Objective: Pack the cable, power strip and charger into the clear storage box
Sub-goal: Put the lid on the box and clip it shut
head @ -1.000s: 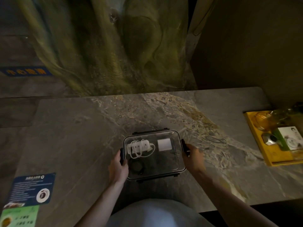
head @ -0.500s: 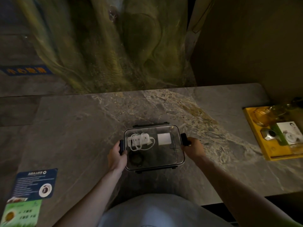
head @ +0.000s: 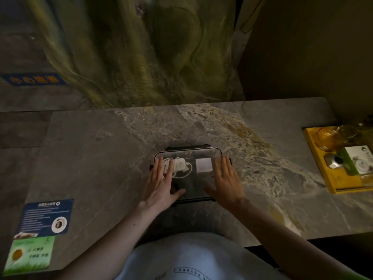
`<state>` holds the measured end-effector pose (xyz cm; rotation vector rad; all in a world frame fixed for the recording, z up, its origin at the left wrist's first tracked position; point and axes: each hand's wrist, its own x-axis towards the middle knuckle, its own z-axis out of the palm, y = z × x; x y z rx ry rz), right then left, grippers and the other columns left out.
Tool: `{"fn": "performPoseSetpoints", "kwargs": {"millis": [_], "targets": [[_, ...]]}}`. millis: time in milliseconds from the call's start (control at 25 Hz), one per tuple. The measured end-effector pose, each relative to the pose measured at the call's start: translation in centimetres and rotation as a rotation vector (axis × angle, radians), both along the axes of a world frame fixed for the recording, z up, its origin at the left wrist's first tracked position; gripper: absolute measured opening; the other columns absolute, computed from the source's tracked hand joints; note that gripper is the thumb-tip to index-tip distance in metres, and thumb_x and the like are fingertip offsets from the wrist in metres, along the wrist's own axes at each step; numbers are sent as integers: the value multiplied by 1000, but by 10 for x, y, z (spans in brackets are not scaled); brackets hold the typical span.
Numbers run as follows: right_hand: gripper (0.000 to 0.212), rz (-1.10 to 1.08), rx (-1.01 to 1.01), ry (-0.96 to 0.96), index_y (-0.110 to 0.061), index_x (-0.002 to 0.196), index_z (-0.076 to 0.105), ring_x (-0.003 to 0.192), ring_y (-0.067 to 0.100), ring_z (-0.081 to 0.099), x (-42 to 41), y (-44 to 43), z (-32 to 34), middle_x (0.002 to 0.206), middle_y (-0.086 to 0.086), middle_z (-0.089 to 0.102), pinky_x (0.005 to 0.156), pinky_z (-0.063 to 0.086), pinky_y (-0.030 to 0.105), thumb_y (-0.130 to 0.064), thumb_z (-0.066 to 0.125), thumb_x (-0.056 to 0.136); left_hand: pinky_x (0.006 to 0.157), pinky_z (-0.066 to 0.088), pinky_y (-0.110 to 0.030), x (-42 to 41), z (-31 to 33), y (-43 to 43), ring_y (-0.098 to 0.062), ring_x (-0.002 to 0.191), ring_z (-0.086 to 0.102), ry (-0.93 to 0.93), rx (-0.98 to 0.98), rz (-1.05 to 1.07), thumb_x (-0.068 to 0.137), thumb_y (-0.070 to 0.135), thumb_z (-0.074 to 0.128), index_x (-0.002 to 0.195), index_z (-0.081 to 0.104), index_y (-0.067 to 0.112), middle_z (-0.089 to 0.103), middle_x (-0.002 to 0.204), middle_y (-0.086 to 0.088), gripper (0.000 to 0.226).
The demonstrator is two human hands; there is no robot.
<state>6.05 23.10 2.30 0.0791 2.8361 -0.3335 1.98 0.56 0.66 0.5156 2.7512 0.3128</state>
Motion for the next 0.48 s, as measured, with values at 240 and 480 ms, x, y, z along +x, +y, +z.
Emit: {"fn": "performPoseSetpoints", "kwargs": {"millis": [240,480], "targets": [[122,-24,-24,-114,-15,151,-17,145,37,-21,-3,0,-5,157,23,-22,118,-5,44,-68,62,75,114,-14,-46,-1,-5,-4,-35,138,-32,-97,-106,-4,73,80,45,150,-16,25,-26,154,-22,113],[130,-57,-76,-143,-16,151,-18,144,40,-22,-6,0,-11,156,25,-23,118,-7,48,-71,66,68,115,-6,-53,-1,-10,-5,-38,135,-37,-179,-42,4,71,80,49,144,-21,45,-42,148,-15,107]]}}
